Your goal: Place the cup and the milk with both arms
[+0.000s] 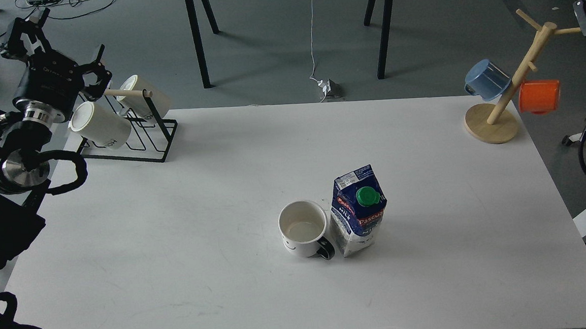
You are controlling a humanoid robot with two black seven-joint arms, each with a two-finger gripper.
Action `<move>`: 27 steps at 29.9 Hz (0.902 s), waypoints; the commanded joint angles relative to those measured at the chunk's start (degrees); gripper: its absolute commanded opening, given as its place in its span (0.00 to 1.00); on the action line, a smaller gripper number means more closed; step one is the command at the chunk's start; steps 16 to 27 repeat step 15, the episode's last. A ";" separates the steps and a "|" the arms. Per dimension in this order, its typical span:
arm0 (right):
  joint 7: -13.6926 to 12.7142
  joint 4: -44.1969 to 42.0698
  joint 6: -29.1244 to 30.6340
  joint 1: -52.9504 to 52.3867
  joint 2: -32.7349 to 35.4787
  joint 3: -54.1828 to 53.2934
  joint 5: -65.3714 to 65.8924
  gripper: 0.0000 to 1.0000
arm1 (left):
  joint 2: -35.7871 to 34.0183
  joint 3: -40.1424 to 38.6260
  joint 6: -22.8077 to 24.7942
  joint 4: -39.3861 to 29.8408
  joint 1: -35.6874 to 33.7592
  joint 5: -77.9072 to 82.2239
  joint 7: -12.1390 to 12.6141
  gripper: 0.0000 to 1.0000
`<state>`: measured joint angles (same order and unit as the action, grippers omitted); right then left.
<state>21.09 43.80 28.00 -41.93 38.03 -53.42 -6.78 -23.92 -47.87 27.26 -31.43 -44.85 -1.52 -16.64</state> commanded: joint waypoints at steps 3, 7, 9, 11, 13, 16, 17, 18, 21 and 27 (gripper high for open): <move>-17.29 -11.70 0.00 -8.60 -8.13 0.33 -4.45 0.95 | 4.14 0.32 0.08 6.28 -4.45 -1.21 2.31 0.99; -18.64 -14.70 0.00 -9.84 -12.27 -0.28 -7.46 0.98 | 4.58 0.67 -0.01 7.00 -6.47 -1.30 2.84 0.99; -18.37 -14.53 0.00 -9.84 -12.36 0.33 -7.46 0.99 | 4.76 0.85 -0.01 7.00 -7.09 -1.21 2.84 0.99; -18.37 -14.35 0.00 -9.84 -12.36 0.42 -7.46 0.99 | 4.76 0.93 -0.10 7.00 -7.44 -1.12 2.75 0.99; -18.46 -14.35 0.00 -9.93 -12.27 0.33 -7.46 0.99 | 4.85 0.93 -0.18 7.09 -7.79 -0.95 2.75 0.99; -18.37 -14.35 0.00 -10.02 -12.27 0.33 -7.46 0.99 | 4.94 1.02 -0.10 7.17 -8.06 -0.77 2.84 0.99; -18.37 -14.35 0.00 -10.02 -12.27 0.33 -7.46 0.99 | 4.94 1.02 -0.10 7.17 -8.06 -0.77 2.84 0.99; -18.37 -14.35 0.00 -10.02 -12.27 0.33 -7.46 0.99 | 4.94 1.02 -0.10 7.17 -8.06 -0.77 2.84 0.99; -18.37 -14.35 0.00 -10.02 -12.27 0.33 -7.46 0.99 | 4.94 1.02 -0.10 7.17 -8.06 -0.77 2.84 0.99; -18.37 -14.35 0.00 -10.02 -12.27 0.33 -7.46 0.99 | 4.94 1.02 -0.10 7.17 -8.06 -0.77 2.84 0.99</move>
